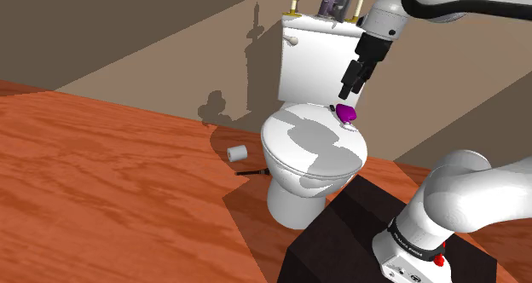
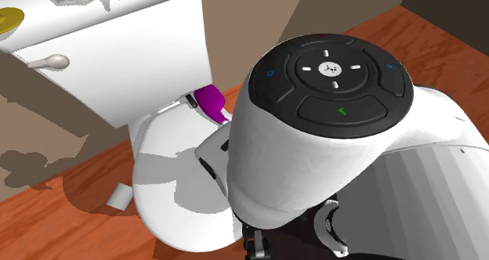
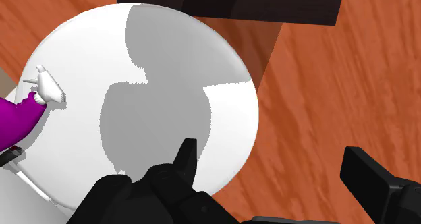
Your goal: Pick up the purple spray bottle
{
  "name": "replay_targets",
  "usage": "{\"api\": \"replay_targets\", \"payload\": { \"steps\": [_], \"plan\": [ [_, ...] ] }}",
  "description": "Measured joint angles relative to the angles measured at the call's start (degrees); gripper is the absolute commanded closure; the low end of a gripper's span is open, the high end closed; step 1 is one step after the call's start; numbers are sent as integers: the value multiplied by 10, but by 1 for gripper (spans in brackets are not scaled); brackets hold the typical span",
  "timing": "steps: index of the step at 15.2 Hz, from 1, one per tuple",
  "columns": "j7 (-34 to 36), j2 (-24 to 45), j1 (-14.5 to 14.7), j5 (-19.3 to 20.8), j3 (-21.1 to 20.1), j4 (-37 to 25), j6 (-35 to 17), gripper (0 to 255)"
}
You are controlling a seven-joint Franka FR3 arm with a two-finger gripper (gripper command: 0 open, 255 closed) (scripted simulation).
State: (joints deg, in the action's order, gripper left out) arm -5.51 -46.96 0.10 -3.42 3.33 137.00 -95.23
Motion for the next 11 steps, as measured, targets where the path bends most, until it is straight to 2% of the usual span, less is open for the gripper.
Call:
{"api": "replay_targets", "payload": {
  "steps": [3,11],
  "plan": [
    [-15,1,-5,8,14,12,-11,0],
    [-113,60,-32,51,106,46,-92,0]
  ]
}}
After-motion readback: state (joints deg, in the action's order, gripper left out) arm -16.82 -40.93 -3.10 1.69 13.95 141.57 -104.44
